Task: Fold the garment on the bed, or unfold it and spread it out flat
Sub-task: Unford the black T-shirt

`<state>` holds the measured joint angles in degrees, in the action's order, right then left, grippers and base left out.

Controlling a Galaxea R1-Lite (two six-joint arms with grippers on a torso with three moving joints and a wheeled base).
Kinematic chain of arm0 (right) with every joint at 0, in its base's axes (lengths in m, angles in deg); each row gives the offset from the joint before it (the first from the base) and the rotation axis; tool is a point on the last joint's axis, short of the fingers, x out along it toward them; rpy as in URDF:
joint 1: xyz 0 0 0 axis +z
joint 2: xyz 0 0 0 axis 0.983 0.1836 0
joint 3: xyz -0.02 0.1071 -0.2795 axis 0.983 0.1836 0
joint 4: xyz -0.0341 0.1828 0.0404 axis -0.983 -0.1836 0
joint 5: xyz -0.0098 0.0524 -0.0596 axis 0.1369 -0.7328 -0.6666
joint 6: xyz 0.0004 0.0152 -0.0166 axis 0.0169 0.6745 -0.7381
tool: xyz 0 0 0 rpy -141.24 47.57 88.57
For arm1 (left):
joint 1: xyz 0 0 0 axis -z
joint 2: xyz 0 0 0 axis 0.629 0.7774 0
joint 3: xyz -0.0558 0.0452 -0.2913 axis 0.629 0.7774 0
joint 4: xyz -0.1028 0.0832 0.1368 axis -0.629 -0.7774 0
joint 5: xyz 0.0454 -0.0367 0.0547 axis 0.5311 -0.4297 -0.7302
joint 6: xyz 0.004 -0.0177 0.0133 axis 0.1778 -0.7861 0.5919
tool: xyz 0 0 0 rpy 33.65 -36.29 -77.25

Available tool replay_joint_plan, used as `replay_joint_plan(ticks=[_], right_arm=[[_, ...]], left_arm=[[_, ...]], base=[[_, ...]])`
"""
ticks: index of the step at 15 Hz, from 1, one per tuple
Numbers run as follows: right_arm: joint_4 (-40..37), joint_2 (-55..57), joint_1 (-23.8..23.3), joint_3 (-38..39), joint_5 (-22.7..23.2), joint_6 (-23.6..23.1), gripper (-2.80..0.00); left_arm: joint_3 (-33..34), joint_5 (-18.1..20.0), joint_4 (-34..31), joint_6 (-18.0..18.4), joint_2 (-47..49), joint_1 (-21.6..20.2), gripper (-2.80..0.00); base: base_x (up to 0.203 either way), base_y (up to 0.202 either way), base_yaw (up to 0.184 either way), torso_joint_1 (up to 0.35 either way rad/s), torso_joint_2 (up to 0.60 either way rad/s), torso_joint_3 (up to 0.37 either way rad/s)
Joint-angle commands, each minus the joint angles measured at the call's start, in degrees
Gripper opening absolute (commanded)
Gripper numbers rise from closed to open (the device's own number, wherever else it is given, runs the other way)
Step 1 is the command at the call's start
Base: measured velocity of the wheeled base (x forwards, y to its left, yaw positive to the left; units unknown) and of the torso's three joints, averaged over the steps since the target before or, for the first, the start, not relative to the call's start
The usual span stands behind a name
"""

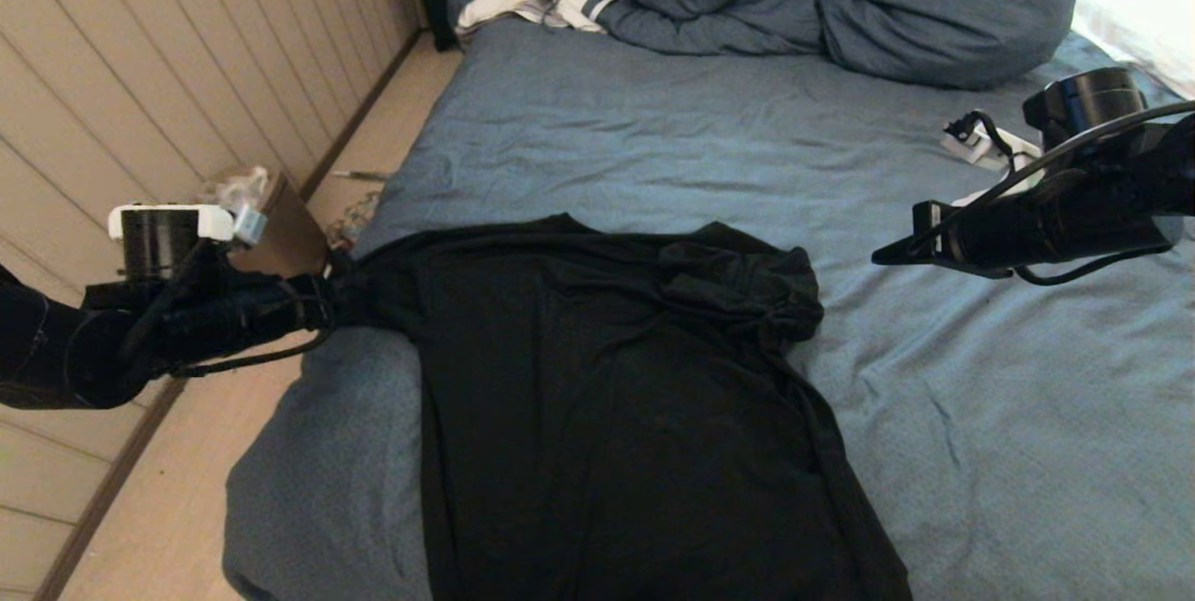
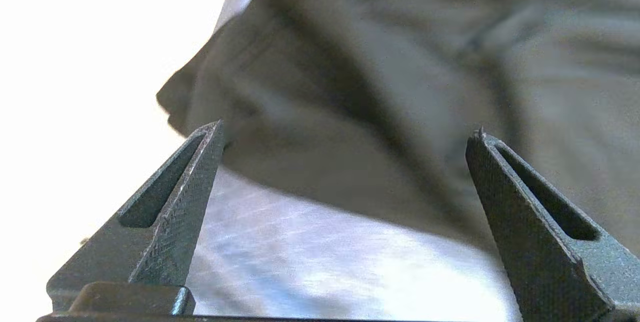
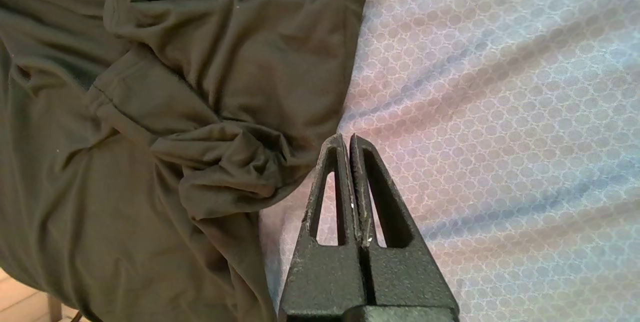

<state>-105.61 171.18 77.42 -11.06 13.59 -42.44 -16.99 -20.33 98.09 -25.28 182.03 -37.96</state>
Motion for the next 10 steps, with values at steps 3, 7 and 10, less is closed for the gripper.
replay_joint_plan(ticks=[3,7,10], right_arm=[[-0.2,0.0,0.0,0.2,0.1,0.0,-2.80],[-0.2,-0.1,0.1,0.1,0.1,0.0,-2.80],[-0.2,-0.1,0.1,0.1,0.1,0.1,-2.80]], left_arm=[[-6.3,0.2,-5.4,-0.3,-5.2,-0.6,0.00],[-15.9,0.4,-12.6,-0.9,-2.3,-0.5,0.00],[-23.5,0.3,-16.6,-2.6,2.4,1.9,0.00]], base=[[0.000,0.000,0.000,0.000,0.00,0.000],[0.000,0.000,0.000,0.000,0.00,0.000],[0.000,0.000,0.000,0.000,0.00,0.000]])
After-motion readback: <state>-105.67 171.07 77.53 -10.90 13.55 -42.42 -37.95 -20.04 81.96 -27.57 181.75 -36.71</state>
